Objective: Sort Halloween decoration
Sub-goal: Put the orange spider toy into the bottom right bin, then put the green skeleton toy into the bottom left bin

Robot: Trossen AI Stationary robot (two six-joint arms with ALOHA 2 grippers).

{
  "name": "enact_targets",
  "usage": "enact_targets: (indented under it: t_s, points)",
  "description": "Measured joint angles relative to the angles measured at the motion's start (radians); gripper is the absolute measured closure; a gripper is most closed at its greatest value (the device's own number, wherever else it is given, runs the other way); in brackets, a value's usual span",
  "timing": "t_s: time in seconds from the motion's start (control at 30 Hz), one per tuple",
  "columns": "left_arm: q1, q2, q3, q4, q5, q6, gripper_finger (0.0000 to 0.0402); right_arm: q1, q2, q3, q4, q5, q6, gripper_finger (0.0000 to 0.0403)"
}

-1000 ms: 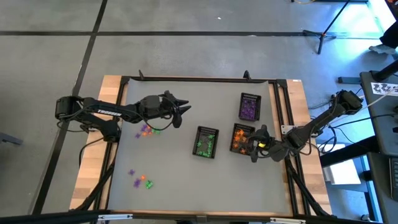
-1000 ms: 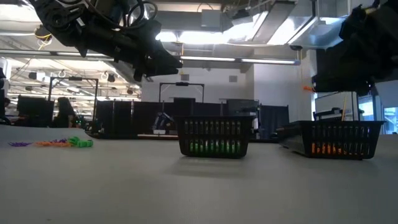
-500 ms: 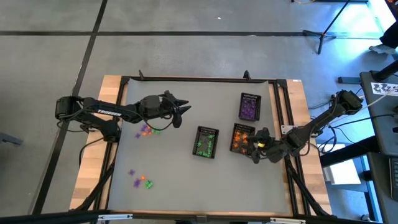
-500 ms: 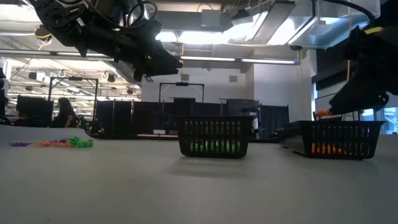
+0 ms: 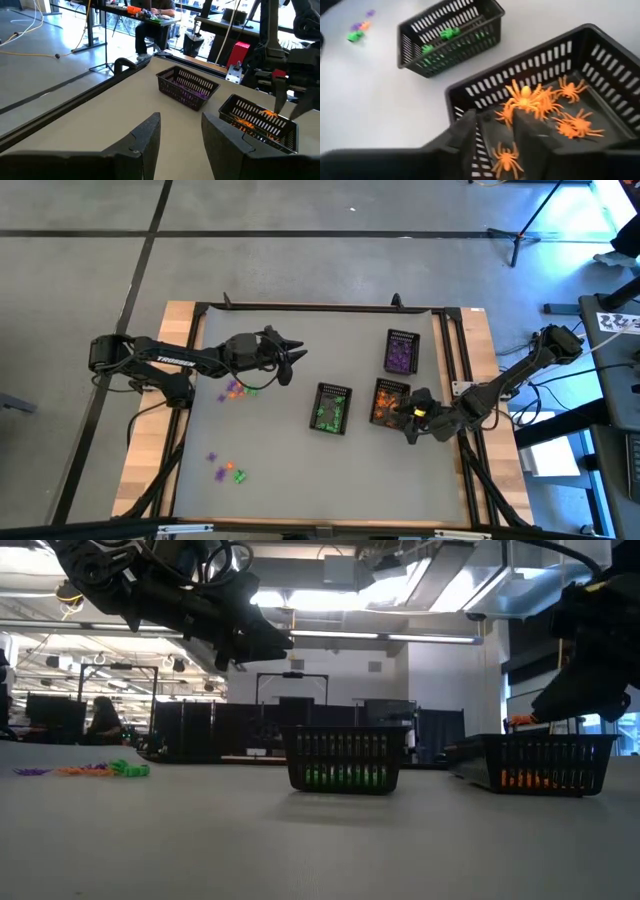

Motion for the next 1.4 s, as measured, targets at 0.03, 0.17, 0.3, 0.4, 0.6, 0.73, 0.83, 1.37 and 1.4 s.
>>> enact_targets:
  t_s: [0.03, 0.17, 0.3, 0.4, 0.6, 0.73, 0.83, 1.37, 1.4]
  points:
    - [0.0, 0.0, 0.0, 0.0, 0.0, 0.0, 0.0266, 0.0, 0.0, 0.0, -0.009, 0.001, -0.005, 0.0308]
    - [0.0, 0.0, 0.0, 0.0, 0.0, 0.0, 0.0266, 0.0, 0.0, 0.0, -0.005, -0.004, -0.084, 0.039]
    - [0.0, 0.0, 0.0, 0.0, 0.0, 0.0, 0.0266, 0.0, 0.0, 0.0, -0.005, 0.003, -0.105, 0.0382]
    - [0.0, 0.0, 0.0, 0.0, 0.0, 0.0, 0.0266, 0.0, 0.0, 0.0, -0.01, 0.026, -0.123, 0.038]
    - [0.0, 0.0, 0.0, 0.0, 0.0, 0.0, 0.0266, 0.0, 0.015, 0.044, -0.071, 0.039, -0.265, 0.038]
    - [0.0, 0.0, 0.0, 0.0, 0.0, 0.0, 0.0266, 0.0, 0.08, 0.123, -0.211, 0.087, -0.289, 0.038]
    - [0.0, 0.0, 0.0, 0.0, 0.0, 0.0, 0.0266, 0.0, 0.146, 0.197, -0.32, 0.113, -0.305, 0.0379]
    - [0.0, 0.0, 0.0, 0.0, 0.0, 0.0, 0.0266, 0.0, 0.314, 0.514, -0.599, 0.071, -0.416, 0.0311]
    - [0.0, 0.0, 0.0, 0.0, 0.0, 0.0, 0.0266, 0.0, 0.314, 0.514, -0.568, 0.078, -0.414, 0.0297]
